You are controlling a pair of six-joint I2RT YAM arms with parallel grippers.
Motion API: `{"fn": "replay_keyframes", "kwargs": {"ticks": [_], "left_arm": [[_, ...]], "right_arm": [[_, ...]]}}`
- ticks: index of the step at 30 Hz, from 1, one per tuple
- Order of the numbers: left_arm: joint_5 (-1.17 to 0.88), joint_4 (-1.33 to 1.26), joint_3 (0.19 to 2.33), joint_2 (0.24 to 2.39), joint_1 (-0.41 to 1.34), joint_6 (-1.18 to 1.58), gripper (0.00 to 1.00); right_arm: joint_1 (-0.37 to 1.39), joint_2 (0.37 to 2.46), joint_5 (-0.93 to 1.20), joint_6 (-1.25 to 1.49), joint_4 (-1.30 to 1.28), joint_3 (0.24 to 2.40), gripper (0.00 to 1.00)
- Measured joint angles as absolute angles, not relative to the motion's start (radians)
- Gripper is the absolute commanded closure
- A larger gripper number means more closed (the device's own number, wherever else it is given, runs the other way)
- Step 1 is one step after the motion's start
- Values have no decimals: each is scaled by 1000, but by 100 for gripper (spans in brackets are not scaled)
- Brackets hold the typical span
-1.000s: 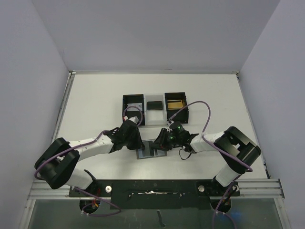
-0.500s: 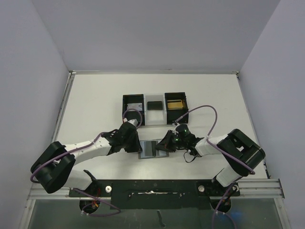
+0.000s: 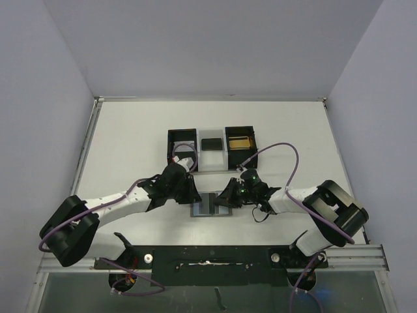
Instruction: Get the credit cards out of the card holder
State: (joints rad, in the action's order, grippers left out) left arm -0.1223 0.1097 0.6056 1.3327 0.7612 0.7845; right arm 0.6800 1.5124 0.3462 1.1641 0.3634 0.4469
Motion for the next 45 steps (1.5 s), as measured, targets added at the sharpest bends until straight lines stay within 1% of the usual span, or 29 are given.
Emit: {"fn": "replay_keyframes", "kwargs": {"ticks": [7,15,21,22,24,25,28,33,35,45], "left_arm": [[-203,48,701,1449,789,743,94],[-167,97,698,1517,791,722,96],[-160,88,691,1517,791,731,97],[-160,85,690,1517,791,733,97],[-160,83,689,1517,791,738,97],[-160,83,689,1517,791,739,97],[-160,83,689,1517,791,745,97],[-154,88,689,1511,791,748,94],[-145,99,689,1504,791,747,93],[-119,125,689,1493,791,748,93]], "right_arm": [[680,1512,344,1153,332,461,100],[675,1483,339,1130,274,471,100],[657,1433,323,1126,251,471,100],[654,1428,323,1126,251,471,99],[654,1422,322,1126,252,471,87],[654,1422,323,1127,253,471,84],[654,1424,328,1133,255,471,80],[663,1465,327,1139,256,471,70],[668,1476,324,1143,247,471,69],[680,1506,322,1143,237,498,69]]}}
